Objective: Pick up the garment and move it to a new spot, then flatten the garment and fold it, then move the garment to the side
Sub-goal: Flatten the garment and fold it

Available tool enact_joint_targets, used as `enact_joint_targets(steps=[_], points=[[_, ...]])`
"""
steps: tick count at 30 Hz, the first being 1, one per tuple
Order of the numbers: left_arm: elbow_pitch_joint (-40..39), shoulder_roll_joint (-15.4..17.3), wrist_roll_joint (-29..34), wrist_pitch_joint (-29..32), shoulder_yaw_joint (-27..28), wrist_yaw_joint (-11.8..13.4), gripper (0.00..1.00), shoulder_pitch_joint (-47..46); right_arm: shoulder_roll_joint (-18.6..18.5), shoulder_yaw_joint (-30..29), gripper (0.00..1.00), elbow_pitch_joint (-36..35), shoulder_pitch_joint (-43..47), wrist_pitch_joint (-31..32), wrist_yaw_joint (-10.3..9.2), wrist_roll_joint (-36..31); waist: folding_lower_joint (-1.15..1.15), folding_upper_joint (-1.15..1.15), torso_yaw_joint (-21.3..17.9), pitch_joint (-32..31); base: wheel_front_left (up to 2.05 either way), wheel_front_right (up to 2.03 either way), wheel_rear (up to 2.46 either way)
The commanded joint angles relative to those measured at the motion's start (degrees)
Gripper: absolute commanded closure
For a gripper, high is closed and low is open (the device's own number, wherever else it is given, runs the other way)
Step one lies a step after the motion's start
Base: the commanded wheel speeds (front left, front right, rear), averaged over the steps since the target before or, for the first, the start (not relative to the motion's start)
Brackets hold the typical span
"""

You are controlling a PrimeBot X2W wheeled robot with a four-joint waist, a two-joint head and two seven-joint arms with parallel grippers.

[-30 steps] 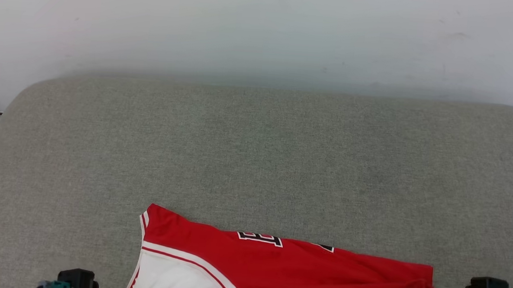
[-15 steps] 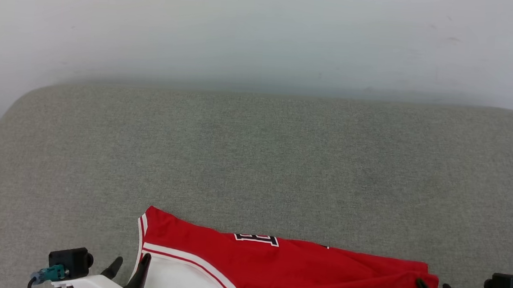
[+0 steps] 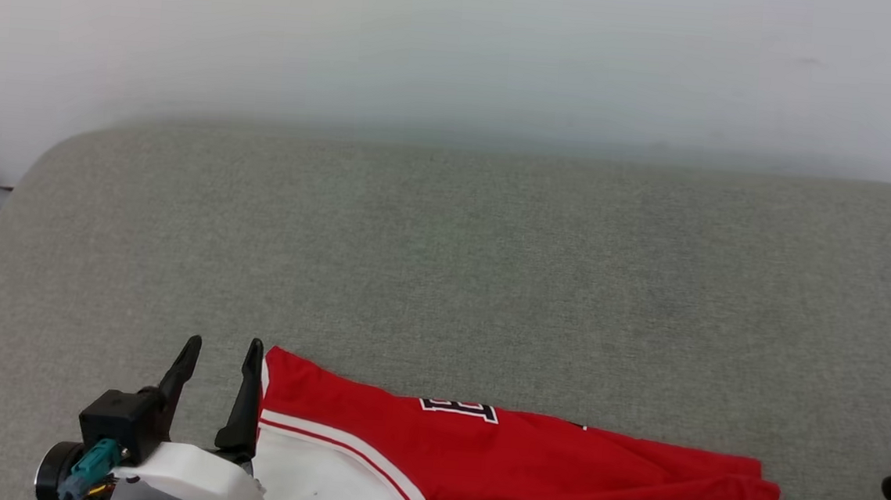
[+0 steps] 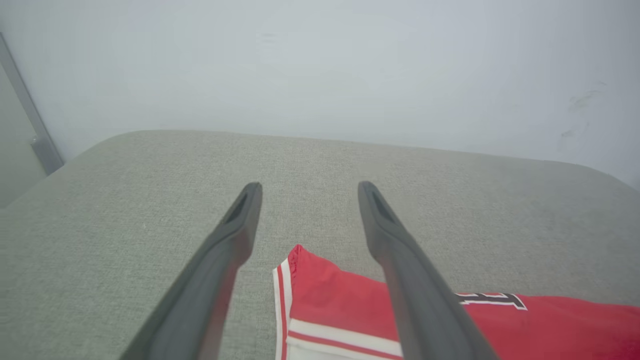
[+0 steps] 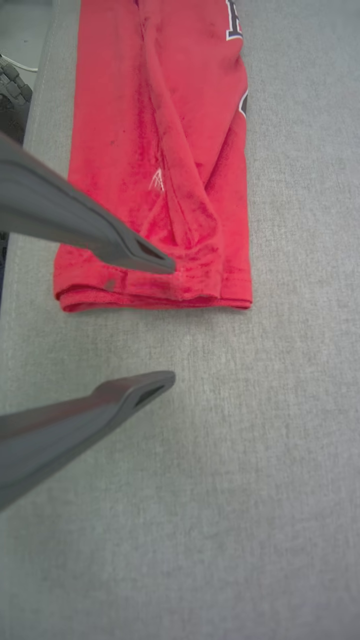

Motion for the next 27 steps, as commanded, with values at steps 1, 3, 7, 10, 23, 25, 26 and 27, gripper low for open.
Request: enact_joint_targets(steps=[1, 3, 7, 10, 23, 25, 26, 27], points=[[-1.4, -0.3, 1.6, -0.7, -0.1, 0.9, 0.00, -0.7, 0.6, 0.7, 0.00, 0.1, -0.9, 0.5, -0.05, 0.1, 0.00, 0.00, 1.4, 1.2, 0.00, 0.00, 0.00], [-1.9, -0.2, 2.6, -0.8, -0.3, 1.2, 0.00, -0.9, 0.8, 0.9, 0.00, 0.4, -1.0, 0.7, -0.05, 0.1, 0.00, 0.00, 1.9, 1.6, 0.00, 0.00, 0.00], [-3.7, -1.1, 4.2, -1.2, -0.4, 1.7, 0.00, -0.7, 1.4, 2.3, 0.00, 2.8, -2.0, 0.4, -0.05, 0.5, 0.00, 0.00, 3.1, 2.9, 0.00, 0.00, 0.00], [-4.4, -1.6, 5.1, -1.3, -0.4, 1.9, 0.00, -0.7, 1.0, 3.3, 0.00, 5.4, -3.1, -0.3, -0.05, 1.0, 0.00, 0.00, 3.7, 4.1, 0.00, 0.00, 0.00], [-3.2, -2.6, 6.2, -1.5, -0.7, 1.1, 0.00, -1.2, 1.1, 9.3, 1.00, 15.7, -3.7, 0.7, -0.05, 5.3, 0.00, 0.00, 4.1, 5.1, 0.00, 0.00, 0.00], [-3.1, -2.6, 6.1, -1.5, -0.7, 1.3, 0.00, -0.8, 0.7, 9.1, 1.00, 15.3, -3.3, 0.2, -0.05, 5.7, 0.00, 0.00, 3.9, 4.3, 0.00, 0.00, 0.00], [-3.0, -2.5, 6.1, -1.5, -0.6, 1.5, 0.00, -0.5, 0.4, 9.0, 1.00, 14.8, -3.3, -0.4, -0.05, 5.7, 0.00, 0.00, 3.8, 3.8, 0.00, 0.00, 0.00], [-3.0, -2.3, 6.3, -1.5, -0.6, 1.7, 0.00, -0.2, 0.2, 8.8, 1.00, 14.4, -3.4, -0.7, -0.05, 5.9, 0.00, 0.00, 3.6, 3.4, 0.00, 0.00, 0.00]])
